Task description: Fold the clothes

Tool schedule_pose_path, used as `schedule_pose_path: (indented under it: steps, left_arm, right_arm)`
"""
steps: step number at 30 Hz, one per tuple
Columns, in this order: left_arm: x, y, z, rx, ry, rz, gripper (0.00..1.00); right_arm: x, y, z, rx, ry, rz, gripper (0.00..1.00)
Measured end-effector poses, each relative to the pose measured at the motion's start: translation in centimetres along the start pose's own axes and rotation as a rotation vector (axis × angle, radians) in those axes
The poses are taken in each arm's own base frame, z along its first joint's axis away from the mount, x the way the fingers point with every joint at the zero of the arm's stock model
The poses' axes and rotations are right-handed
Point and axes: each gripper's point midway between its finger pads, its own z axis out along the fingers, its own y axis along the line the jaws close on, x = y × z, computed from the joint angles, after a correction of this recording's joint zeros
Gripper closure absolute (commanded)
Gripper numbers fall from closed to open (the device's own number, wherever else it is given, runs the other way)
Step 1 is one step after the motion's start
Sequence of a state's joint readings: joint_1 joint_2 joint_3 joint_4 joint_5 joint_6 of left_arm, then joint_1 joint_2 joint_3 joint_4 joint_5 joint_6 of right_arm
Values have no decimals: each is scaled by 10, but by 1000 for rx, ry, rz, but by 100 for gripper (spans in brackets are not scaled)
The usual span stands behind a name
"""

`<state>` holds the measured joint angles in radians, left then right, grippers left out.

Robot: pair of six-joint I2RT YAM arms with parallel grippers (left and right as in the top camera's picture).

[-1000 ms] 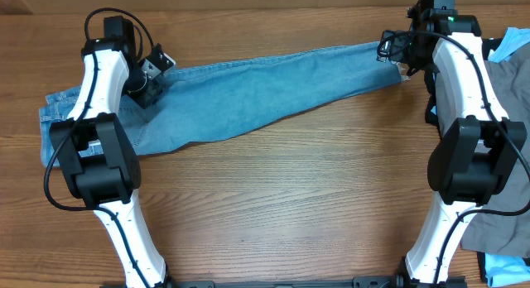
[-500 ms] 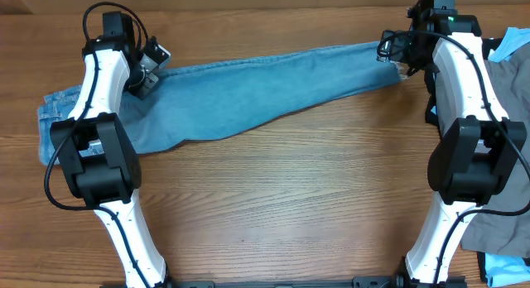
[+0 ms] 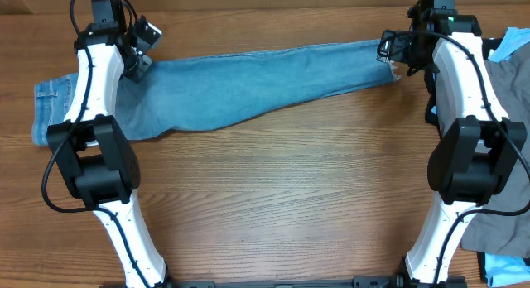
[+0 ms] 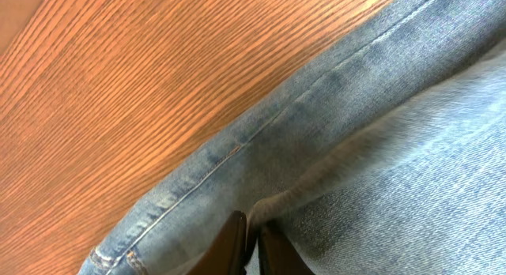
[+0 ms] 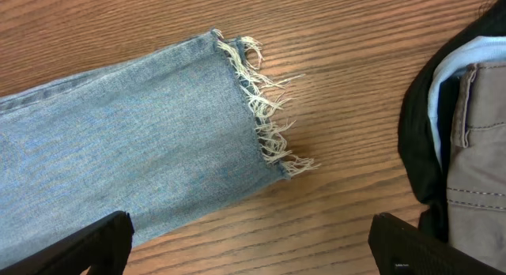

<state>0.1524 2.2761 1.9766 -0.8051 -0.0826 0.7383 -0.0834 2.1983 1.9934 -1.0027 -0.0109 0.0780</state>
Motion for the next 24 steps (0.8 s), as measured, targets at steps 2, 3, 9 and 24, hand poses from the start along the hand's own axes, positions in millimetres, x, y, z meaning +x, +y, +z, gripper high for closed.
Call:
schedule_pose_path:
  steps: [2,3,9,24]
  left_arm:
    - [-2,2,0,-6,-12,-19,76]
    - [-4,6,0,-24,-17,-46,25]
    - [19,53,-24,-179,62,-374,18]
    - [56,34,-77,240,98,-1036,74]
  right_arm:
    - [0,0,0,0,0,0,0]
    - [0,0,0,0,0,0,0]
    - [0,0,0,0,0,0,0]
    - [14,16,-1,-99,62,5,11]
